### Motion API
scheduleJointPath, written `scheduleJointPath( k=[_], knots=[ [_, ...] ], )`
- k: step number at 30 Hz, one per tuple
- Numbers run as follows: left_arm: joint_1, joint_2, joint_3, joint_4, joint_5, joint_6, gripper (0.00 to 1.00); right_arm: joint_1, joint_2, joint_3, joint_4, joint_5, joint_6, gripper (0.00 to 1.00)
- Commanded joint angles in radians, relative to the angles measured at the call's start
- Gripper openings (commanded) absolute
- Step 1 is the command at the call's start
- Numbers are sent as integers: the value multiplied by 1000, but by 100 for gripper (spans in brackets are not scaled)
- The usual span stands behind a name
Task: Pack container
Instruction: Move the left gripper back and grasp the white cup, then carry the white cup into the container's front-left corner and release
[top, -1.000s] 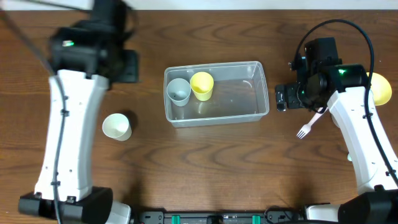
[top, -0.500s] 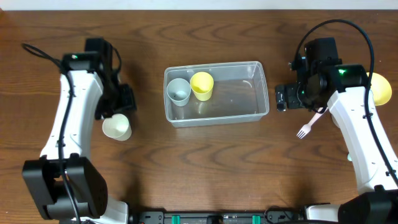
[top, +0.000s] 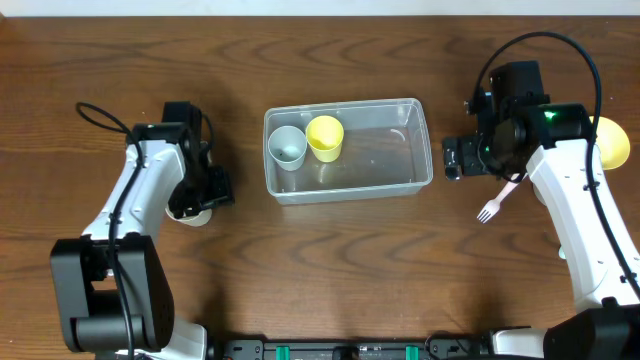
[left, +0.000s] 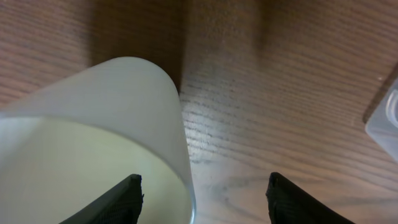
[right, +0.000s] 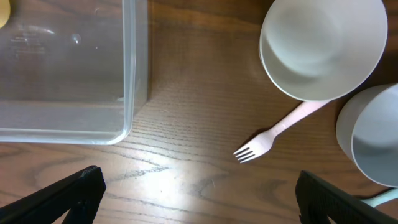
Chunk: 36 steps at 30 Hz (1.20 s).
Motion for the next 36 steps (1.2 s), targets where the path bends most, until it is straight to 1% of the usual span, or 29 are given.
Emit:
scheduleJointPath(
  k=[1,3,5,7,10,14,15,16,21,26,28,31,33,36],
  knots=[
    [2,-2,-14,11,-10,-11,59,-2,1,16,-3,11,9,99],
    [2,-2,-14,10,-23,-11,47,-2,1,16,-3,11,9,99],
    [2,-2,-14,10,-40,-11,42,-2,1,16,-3,11,9,99],
    [2,-2,-14,10,-60,-11,41,-2,1,16,-3,11,9,99],
    [2,-2,-14,11,-63,-11,36,-2,1,16,-4,11,9,99],
    [2,-2,-13,14,-69,-11,20,-2,1,16,-4,11,9,99],
    [2,-2,-13,14,-70,-11,15,-2,1,16,-4,11,9,99],
    [2,-2,-13,14,-74,-11,12,-2,1,16,-3,11,10,99],
    [2,-2,-13,14,-82,-11,6,-2,1,16,-3,11,10,99],
    [1,-5,16,5,-87,-11,6,-2,1,16,-3,11,9,99],
    [-7,-16,66,-39,-87,-11,6,-2,1,16,-3,11,9,99],
    [-40,-50,201,-157,-87,-11,6,-2,1,16,-3,11,9,99],
    [-79,-79,310,-235,-88,-11,6,-2,1,16,-2,11,9,99],
    [-156,-117,447,-298,-88,-11,6,-2,1,16,-2,11,9,99]
  ],
)
